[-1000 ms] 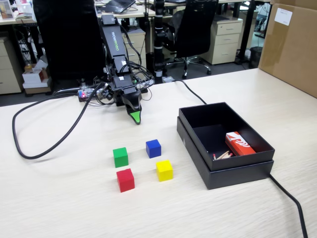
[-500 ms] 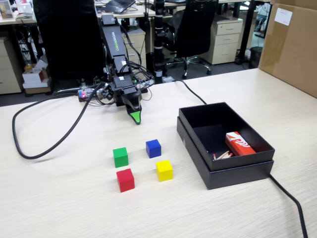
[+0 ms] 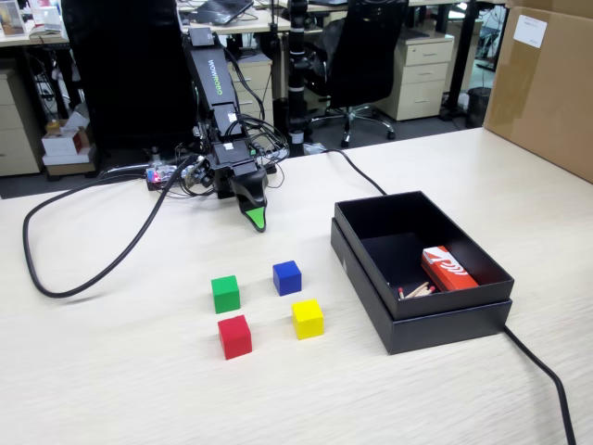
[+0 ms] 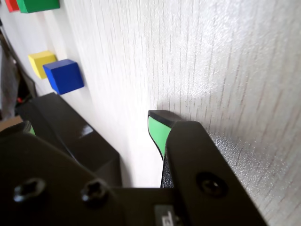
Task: Put the green cube on top of the red cube
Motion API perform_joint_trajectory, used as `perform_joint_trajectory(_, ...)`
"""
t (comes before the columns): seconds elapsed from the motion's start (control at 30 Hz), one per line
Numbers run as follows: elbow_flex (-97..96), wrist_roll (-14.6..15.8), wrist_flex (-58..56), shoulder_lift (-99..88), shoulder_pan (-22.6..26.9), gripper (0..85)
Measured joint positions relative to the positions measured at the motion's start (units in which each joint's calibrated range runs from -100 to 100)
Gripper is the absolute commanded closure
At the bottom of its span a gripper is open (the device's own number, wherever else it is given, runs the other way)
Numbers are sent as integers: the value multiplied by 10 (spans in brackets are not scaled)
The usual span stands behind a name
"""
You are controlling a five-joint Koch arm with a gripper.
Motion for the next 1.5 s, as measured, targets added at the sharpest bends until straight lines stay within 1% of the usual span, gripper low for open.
perform_joint_trajectory(0.23, 98, -3, -160, -22, -14, 379)
perform_joint_trajectory(0.3, 119, -10, -192, -23, -21, 379)
perform_joint_trajectory(0.33, 146, -21, -218, -23, -25, 379)
perform_joint_trajectory(0.4, 162, -26, -228, -23, -28, 379)
perform_joint_trajectory(0.53, 223, -48, -281, -23, -37, 378)
perform_joint_trajectory(0.7, 319, -61, -342, 12, -44, 376)
perform_joint_trajectory(0.8, 416, -61, -393, 92, -54, 378)
perform_joint_trajectory(0.9, 476, -62, -414, 167, -62, 378)
perform_joint_trajectory(0.93, 501, -62, -430, 190, -63, 378)
perform_joint_trajectory(0.97, 573, -63, -473, 249, -67, 378)
perform_joint_trajectory(1.0, 578, -63, -476, 252, -67, 378)
perform_joint_trajectory(1.1, 699, -63, -542, 400, -82, 379)
perform_joint_trajectory(1.3, 803, -71, -542, 625, -105, 379)
perform_joint_trajectory(1.5, 853, -72, -543, 730, -109, 380)
